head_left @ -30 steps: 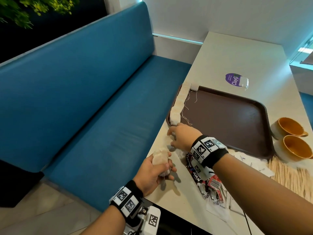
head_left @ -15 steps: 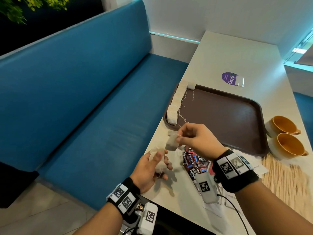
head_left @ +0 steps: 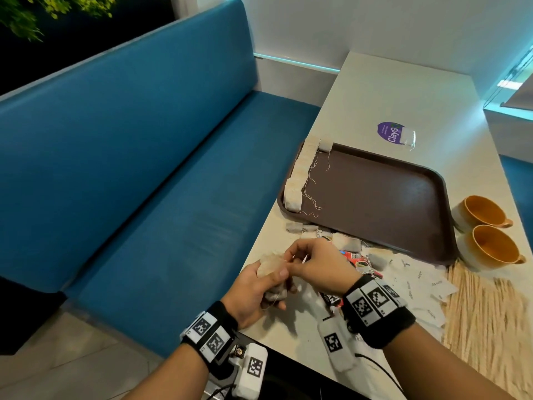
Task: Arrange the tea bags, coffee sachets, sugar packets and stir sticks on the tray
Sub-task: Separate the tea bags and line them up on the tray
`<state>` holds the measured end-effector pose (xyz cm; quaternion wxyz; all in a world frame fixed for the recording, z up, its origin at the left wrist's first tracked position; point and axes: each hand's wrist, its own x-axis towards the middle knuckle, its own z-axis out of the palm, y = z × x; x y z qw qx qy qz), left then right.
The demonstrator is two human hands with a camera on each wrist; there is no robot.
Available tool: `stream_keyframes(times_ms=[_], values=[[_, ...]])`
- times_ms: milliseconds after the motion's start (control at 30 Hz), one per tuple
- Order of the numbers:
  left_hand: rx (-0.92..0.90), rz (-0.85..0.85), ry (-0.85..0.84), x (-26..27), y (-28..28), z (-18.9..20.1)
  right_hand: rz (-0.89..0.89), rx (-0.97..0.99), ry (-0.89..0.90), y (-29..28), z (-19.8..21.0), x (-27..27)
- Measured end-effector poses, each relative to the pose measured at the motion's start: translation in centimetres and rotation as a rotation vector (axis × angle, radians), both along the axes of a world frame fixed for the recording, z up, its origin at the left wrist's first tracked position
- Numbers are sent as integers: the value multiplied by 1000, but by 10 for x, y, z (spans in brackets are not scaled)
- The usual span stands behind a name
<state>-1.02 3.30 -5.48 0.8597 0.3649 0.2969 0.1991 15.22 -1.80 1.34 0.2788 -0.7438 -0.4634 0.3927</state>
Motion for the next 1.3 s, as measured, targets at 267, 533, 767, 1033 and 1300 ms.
stream_keyframes(times_ms=[267, 533, 767, 1033, 1300], values=[[8, 59, -57, 3, -1, -2, 51, -174, -495, 34, -5, 36], [45, 83, -37, 2, 0, -7, 156, -219, -702, 26, -7, 15], [32, 110, -57, 3, -1, -7, 146, -216, -621, 5, -3, 5], [42, 117, -40, 1, 0, -2, 197, -225, -615, 37, -14, 26], [18, 115, -40, 1, 1, -2, 155, -125, -498, 42, -21, 27]])
